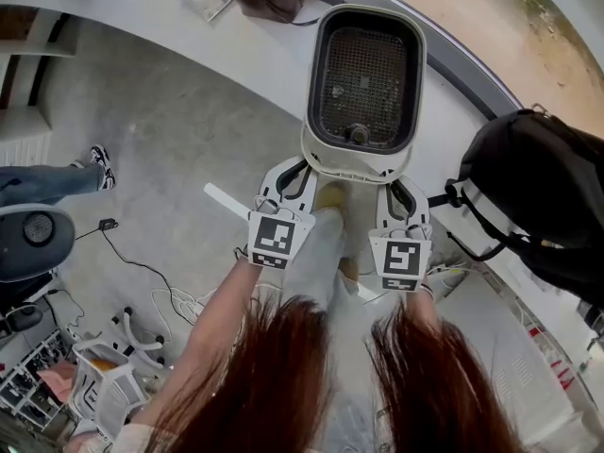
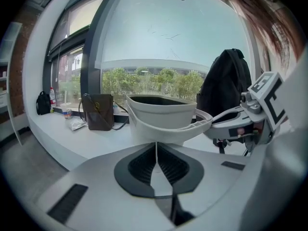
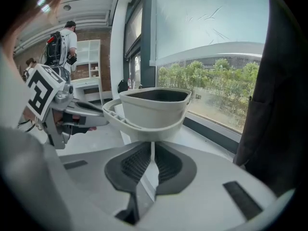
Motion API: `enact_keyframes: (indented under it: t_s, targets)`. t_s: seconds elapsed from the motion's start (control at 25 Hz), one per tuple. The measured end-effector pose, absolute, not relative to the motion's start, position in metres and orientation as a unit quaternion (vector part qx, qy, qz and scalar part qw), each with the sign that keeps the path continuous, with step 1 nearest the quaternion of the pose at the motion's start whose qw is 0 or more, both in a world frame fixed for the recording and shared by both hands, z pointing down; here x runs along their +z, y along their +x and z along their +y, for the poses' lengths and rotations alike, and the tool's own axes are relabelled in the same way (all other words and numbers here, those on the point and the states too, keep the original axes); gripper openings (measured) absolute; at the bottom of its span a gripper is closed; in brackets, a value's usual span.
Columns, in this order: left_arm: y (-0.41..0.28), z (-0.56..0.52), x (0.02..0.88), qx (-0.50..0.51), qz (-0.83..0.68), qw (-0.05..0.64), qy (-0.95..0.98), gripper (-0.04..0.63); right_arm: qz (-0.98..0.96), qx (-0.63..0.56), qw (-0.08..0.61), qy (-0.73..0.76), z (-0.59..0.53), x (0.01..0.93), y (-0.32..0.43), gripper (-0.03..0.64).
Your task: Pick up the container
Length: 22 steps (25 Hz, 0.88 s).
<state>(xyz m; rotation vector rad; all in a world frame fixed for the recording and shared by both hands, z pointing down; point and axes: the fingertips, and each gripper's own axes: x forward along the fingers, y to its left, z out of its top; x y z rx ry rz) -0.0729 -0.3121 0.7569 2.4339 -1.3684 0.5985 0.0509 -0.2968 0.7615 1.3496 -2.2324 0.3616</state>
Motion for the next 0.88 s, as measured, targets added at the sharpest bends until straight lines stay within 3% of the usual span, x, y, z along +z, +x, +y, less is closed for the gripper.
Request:
enact_keyframes:
  t_s: [0.88]
  targets:
    - [-0.079, -0.322, 0.696, 0.219, -0.486, 0.119, 0.838, 0.042, -0.807, 0.148, 0.248, 0.515, -0.303, 0.703, 0.059, 0.026]
